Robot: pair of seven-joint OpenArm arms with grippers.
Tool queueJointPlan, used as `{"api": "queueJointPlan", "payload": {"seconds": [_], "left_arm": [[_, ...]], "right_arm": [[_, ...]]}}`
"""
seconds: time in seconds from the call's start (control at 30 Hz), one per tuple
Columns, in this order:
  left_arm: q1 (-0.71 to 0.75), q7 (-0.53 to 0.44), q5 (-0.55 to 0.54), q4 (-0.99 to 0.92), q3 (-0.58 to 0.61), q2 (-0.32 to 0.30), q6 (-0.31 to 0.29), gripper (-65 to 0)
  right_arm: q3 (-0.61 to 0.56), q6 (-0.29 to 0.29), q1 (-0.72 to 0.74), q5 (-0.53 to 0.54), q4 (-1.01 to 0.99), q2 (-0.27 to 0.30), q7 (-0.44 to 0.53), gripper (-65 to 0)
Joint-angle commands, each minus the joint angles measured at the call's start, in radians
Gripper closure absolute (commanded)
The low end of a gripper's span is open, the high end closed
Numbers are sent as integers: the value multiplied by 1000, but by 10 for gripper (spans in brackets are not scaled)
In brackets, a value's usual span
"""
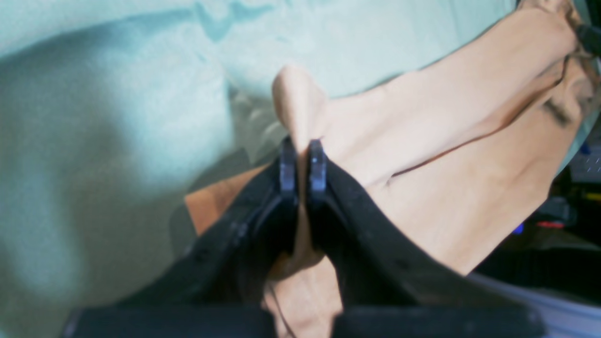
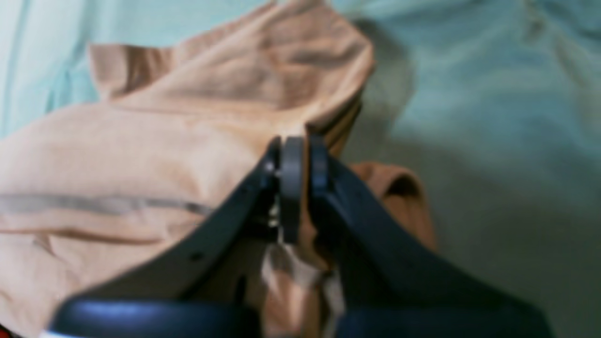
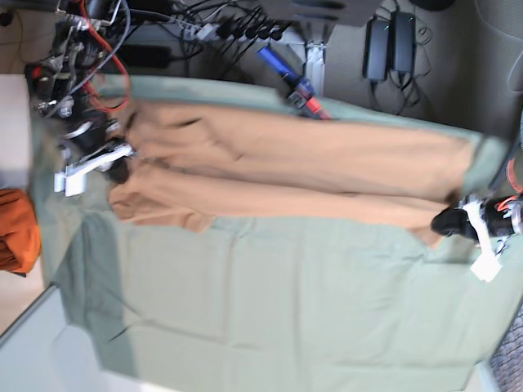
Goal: Fold the T-shirt properly
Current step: 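Pull the collar end of the folded strip straight with the right gripper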
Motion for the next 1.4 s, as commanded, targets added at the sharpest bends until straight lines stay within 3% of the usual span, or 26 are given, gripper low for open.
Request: {"api": "queueJointPlan", "payload": {"seconds": [0.0, 0.13, 0.17, 0.23, 0.27, 0.3, 0.67, 0.8, 1.13, 1.37], "left_arm": [[-19, -16, -16, 16, -8, -19, -16, 0], [-19, -18, -16, 16, -8, -19, -16, 0], [-19, -18, -16, 16, -8, -19, -16, 0], [-19, -18, -16, 16, -8, -19, -16, 0], [-19, -18, -16, 16, -8, -19, -16, 0], [-19, -18, -16, 16, -8, -19, -16, 0], [-16, -18, -15, 16, -8, -19, -16, 0], [-16, -18, -15, 16, -8, -19, -16, 0], [-16, -18, 10, 16, -8, -19, -16, 0], [-17, -31, 6, 16, -8, -19, -16, 0]], "right_arm": [[22, 85, -8, 18, 41, 20, 21, 0], [39, 85, -58, 18, 68, 19, 29, 0], [38, 85, -65, 18, 67, 19, 31, -41], [38, 85, -74, 18, 67, 19, 34, -265], [39, 85, -74, 18, 67, 19, 34, -350], [39, 85, -73, 18, 68, 19, 33, -394], [161, 85, -63, 41, 161, 21, 51, -401], [148, 85, 3, 22, 135, 28, 91, -401], [-149, 85, 353, -181, -270, 34, 153, -401], [-277, 97, 371, -180, -330, 34, 97, -399]]}}
